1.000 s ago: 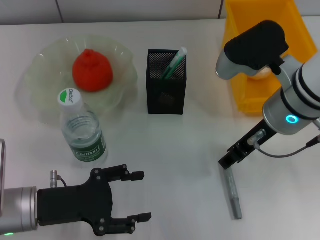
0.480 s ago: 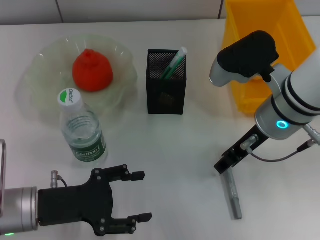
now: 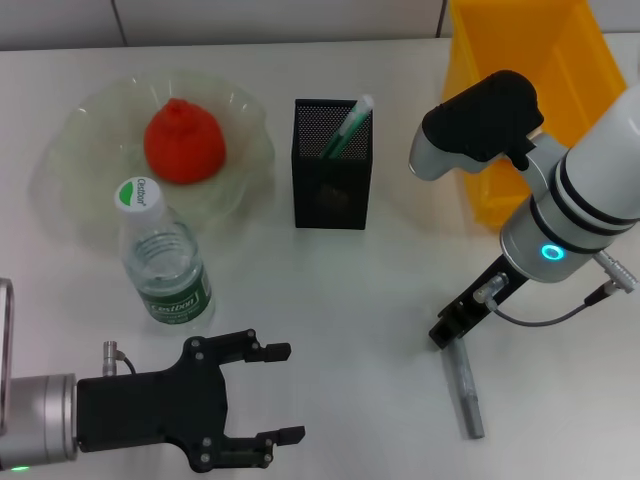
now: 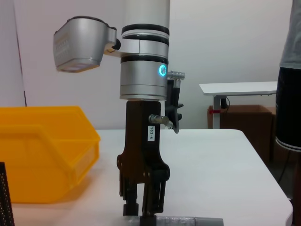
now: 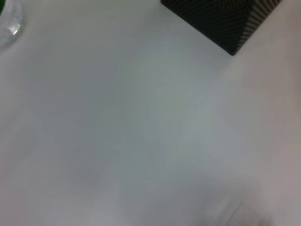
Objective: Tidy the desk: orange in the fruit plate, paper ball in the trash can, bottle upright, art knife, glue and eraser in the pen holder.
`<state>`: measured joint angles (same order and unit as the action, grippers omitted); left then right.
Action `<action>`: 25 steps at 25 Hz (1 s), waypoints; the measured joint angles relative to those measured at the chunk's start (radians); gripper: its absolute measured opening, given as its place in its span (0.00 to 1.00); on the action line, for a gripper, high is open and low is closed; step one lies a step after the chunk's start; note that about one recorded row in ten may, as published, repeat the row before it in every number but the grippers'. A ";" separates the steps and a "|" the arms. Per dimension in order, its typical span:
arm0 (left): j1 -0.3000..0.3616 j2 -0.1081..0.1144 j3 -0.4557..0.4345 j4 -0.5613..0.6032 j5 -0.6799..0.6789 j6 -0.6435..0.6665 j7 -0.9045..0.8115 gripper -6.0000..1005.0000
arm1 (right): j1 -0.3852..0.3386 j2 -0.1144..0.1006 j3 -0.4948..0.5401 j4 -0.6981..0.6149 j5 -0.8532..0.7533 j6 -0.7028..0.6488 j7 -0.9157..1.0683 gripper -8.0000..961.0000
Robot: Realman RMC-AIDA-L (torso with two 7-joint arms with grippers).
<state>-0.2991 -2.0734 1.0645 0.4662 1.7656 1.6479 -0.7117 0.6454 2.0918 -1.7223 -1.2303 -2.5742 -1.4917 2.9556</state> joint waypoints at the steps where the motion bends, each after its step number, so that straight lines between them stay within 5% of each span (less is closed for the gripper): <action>1: 0.000 0.000 0.000 0.000 0.000 0.000 0.000 0.77 | 0.001 0.000 -0.001 0.000 0.000 -0.001 0.000 0.59; 3: 0.000 0.001 0.000 0.000 0.000 0.001 0.000 0.77 | 0.001 0.000 -0.003 -0.003 0.000 -0.007 0.000 0.55; 6: 0.002 0.001 0.000 0.000 0.000 0.000 0.000 0.77 | 0.004 0.001 -0.004 -0.004 0.000 -0.011 -0.003 0.36; 17: 0.003 0.001 0.000 0.000 0.000 -0.002 0.000 0.77 | 0.013 0.000 -0.040 -0.014 0.000 -0.013 -0.004 0.15; 25: 0.006 0.001 0.000 0.000 0.000 0.002 0.001 0.77 | -0.103 -0.006 0.123 -0.342 0.023 -0.073 -0.061 0.15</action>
<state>-0.2931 -2.0724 1.0645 0.4662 1.7656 1.6499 -0.7109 0.5423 2.0860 -1.5996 -1.5720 -2.5513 -1.5646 2.8942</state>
